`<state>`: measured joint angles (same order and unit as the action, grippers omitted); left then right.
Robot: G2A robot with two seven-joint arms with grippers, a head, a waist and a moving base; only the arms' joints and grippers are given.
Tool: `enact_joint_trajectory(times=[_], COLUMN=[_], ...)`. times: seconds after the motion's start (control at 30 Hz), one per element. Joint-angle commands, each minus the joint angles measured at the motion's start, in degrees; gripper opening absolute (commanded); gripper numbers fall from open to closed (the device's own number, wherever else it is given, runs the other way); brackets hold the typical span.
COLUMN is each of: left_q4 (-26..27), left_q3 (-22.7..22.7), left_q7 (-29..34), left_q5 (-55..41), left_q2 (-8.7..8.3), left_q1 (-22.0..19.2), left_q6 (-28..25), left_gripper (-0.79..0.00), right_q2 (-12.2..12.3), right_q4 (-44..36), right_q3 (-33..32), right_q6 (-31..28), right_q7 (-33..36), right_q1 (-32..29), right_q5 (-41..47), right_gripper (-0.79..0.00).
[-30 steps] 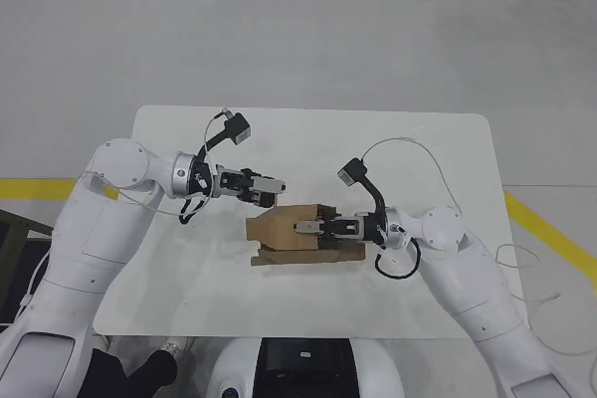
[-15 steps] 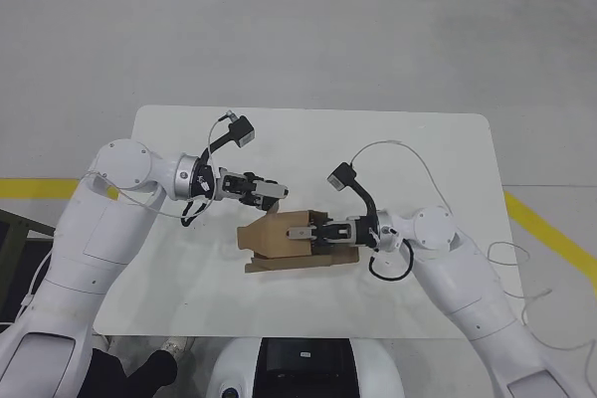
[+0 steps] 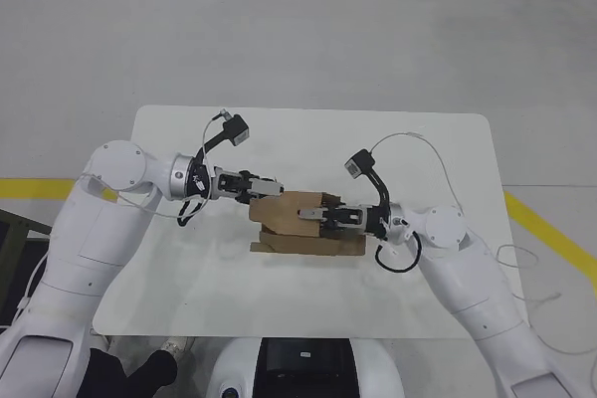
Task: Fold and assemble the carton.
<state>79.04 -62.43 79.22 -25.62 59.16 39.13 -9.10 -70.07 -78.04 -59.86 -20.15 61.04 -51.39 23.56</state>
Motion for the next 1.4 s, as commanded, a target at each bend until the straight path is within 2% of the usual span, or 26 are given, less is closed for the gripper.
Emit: enact_joint_trajectory(times=[0.0, 0.67, 1.37], left_q4=[0.21, 1.18, 0.54], left_q3=[0.04, 1.37, 3.92], left_q7=[0.06, 0.82, 1.75], left_q5=[-0.13, -0.64, -1.74], left_q2=[-0.01, 0.08, 0.66], left_q1=[0.03, -0.35, -1.39], left_q6=[0.04, 0.14, -0.15], left_gripper=[0.0, 0.0, 0.0], right_q2=[0.05, 0.15, -0.64], right_q4=[-0.26, -0.59, -2.08], right_q3=[-0.31, -3.7, -2.48], right_q6=[0.34, 3.21, 4.84], right_q7=[-1.04, -12.21, -16.94], right_q1=[-0.21, -0.72, -0.68], right_q5=[-0.32, -1.6, -2.06], right_gripper=[-0.785, -0.785, -0.785])
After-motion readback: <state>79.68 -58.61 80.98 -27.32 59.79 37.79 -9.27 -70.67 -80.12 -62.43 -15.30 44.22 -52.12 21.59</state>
